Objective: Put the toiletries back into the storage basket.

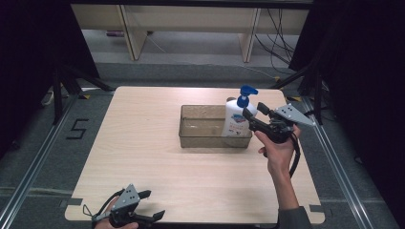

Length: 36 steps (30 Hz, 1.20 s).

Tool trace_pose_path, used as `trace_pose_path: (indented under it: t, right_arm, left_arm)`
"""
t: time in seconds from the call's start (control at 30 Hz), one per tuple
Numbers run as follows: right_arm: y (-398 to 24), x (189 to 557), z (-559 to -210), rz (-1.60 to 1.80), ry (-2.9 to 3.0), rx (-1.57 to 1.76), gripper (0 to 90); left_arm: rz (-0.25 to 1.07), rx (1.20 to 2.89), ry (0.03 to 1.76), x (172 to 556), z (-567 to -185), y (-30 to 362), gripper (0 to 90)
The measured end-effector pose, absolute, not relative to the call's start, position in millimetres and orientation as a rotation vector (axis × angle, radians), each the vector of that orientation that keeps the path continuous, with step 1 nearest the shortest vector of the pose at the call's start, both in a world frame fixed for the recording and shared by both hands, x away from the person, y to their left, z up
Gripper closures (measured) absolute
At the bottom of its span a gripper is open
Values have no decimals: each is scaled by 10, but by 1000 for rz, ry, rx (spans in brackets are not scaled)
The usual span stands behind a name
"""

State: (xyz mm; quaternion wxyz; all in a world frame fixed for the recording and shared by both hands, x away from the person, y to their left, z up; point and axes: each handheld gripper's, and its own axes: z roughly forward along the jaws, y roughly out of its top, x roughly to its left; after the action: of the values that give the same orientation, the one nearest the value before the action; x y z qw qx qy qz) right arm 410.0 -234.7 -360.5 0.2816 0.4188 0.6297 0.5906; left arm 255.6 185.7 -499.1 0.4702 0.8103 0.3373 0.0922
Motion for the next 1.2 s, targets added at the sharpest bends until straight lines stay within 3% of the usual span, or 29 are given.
trace_pose_path:
  t: [1.2]
  right_arm:
    - [-2177, 3872, -3654, 1606, 1749, 1127, 361]
  left_arm:
    - [221, 1966, 830, 2561, -4997, 1857, 148]
